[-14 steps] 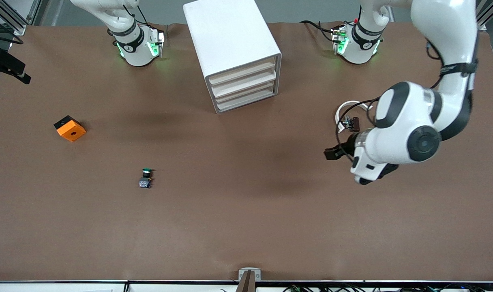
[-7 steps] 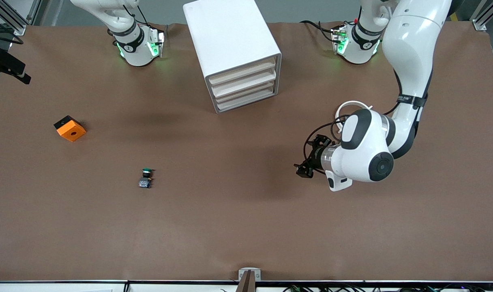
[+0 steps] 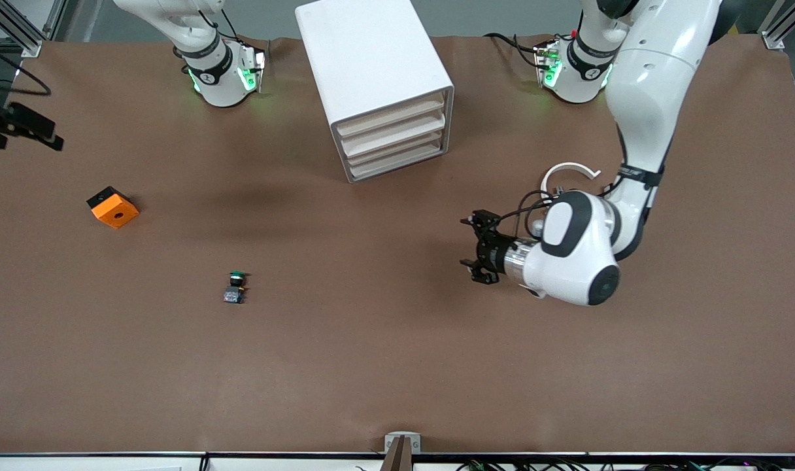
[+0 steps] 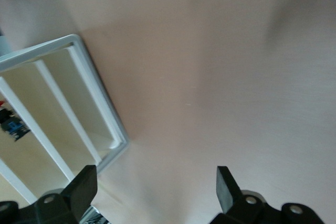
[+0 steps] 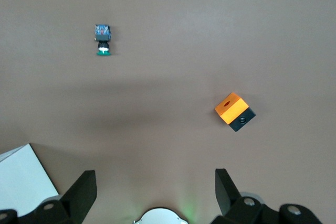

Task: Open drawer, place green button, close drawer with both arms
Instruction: 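Reach the left gripper toward the white cabinet's drawer handle, then grasp the drawer handle with the left gripper while the right gripper reaches the button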

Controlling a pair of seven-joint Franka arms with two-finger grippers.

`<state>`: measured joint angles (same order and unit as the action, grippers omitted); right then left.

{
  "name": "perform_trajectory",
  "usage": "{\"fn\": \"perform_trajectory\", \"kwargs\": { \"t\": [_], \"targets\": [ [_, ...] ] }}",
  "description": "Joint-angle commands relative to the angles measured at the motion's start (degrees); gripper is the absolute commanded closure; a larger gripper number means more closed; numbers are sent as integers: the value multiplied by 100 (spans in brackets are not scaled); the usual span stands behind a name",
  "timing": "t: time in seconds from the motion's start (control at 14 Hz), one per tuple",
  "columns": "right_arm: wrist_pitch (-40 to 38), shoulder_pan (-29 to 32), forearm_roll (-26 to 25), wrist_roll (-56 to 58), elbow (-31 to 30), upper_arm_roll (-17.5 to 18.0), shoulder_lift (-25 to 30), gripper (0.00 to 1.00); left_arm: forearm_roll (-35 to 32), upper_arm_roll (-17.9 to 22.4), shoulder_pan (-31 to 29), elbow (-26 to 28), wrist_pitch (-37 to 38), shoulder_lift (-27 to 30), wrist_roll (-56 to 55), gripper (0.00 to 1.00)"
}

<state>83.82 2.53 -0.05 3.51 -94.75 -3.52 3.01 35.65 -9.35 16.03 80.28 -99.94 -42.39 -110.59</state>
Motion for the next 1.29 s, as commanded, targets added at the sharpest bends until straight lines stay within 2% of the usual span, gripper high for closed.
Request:
{"fn": "perform_trajectory", "kwargs": {
  "t": [0.0,0.14,0.29,0.43,0.57,0.64,0.71,0.86,1.0,1.14,1.21],
  "targets": [
    [-59,19,-39,45,317,36,-746,0,396,21,277,-12,386,-295,-365,0],
    [54,115,-118,71,457,19,-1125,0,1064,29,295,-3,755,-515,-978,0],
    [590,29,-171,-16,379,27,-1144,0,1102,38,469,5,1282,-665,-1314,0],
    [906,-226,-162,-261,335,36,-1214,0,1189,38,594,-29,1310,-954,-1683,0],
    [1520,-437,-101,-683,-41,45,-1294,0,1225,38,812,-12,1337,-1139,-1702,0],
    [1915,-534,-92,-728,-313,45,-1302,0,1225,38,962,-12,1337,-1183,-1702,9],
    [2336,-569,-83,-737,-559,45,-1311,0,1251,38,989,-21,1337,-1262,-1702,23],
    [3102,-657,144,-737,-877,45,-1529,0,1365,29,1129,-3,1372,-1298,-1729,40],
    [3577,-736,373,-816,-887,45,-1951,0,1374,29,1244,5,1460,-1307,-1711,41],
    [4026,-964,374,-1236,-896,45,-2329,0,1471,21,1288,14,1486,-1307,-1703,41],
    [4298,-1122,356,-1534,-896,36,-2522,0,1523,21,1410,23,1495,-1307,-1720,44]
  ]
}}
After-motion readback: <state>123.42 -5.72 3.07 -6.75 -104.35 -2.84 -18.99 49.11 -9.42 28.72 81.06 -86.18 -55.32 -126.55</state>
